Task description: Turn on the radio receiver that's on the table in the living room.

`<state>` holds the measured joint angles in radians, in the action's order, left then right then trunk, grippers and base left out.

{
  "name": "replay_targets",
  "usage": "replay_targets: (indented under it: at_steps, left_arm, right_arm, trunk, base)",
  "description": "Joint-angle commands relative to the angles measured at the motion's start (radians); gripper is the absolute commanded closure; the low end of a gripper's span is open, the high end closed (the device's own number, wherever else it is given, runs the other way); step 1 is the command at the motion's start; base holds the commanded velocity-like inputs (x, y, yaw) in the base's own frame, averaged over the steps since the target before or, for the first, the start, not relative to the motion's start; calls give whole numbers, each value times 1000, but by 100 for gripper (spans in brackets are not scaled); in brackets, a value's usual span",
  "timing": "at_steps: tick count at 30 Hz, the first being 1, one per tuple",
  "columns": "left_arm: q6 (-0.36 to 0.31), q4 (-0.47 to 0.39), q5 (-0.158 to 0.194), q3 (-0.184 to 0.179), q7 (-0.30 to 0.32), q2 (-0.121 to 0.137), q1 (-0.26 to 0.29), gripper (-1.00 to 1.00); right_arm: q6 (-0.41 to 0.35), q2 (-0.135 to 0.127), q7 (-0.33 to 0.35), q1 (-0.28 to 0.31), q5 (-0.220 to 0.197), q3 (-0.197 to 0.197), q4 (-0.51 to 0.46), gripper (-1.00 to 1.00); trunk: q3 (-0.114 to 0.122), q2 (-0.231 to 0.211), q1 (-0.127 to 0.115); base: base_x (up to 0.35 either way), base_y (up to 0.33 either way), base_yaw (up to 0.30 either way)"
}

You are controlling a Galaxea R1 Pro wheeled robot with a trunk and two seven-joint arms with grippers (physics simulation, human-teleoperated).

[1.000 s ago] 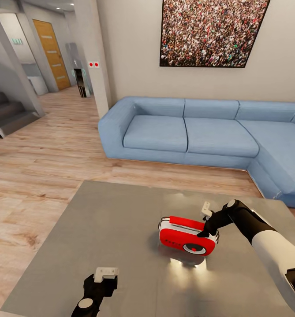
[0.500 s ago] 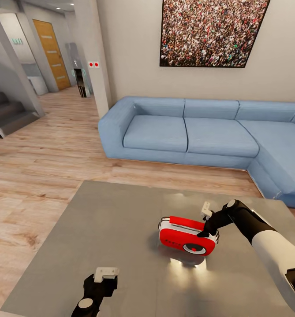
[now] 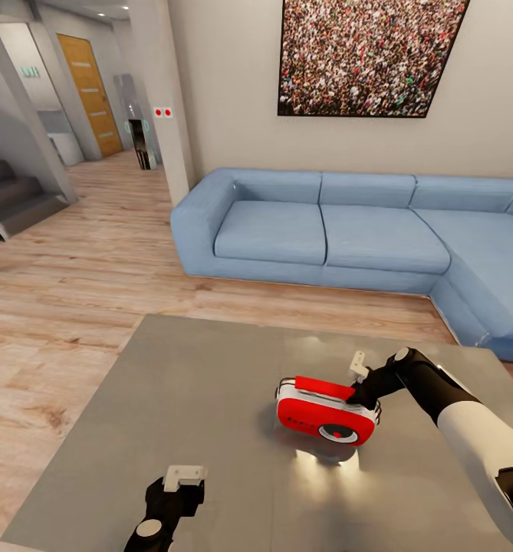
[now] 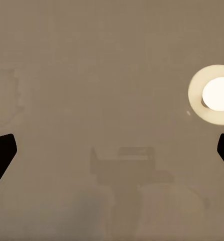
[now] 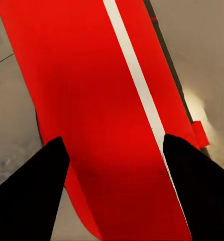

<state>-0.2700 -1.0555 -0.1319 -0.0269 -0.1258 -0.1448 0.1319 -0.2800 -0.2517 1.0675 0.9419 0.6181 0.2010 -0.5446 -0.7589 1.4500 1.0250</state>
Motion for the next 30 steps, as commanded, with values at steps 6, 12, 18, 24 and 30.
replay_targets:
  at_steps: [6,12,18,24,30]
  left_arm:
    - [0,0,0,0,0,-1,0,-100]
    - [0,0,0,0,0,-1,0,-100]
    - [0,0,0,0,0,-1,0,-100]
    - [-3,-1,1,1,-1,-5,0,-100]
    - [-3,-1,2,1,0,-7,0,-100]
  right_arm:
    - [-1,0,2,0,-1,0,0,100]
    - [-1,0,0,0,-1,0,0,100]
    - [-1,0,0,0,-1,-1,0,100]
    - [-1,0,0,0,0,0,0,100]
    - [-1,0,0,0,0,0,0,100]
  trunk:
    - [0,0,0]
    - [0,0,0]
    - [0,0,0]
    - [0,0,0]
    - [0,0,0]
  base:
    - [0,0,0]
    - [0,0,0]
    - [0,0,0]
    - [0,0,0]
    - [0,0,0]
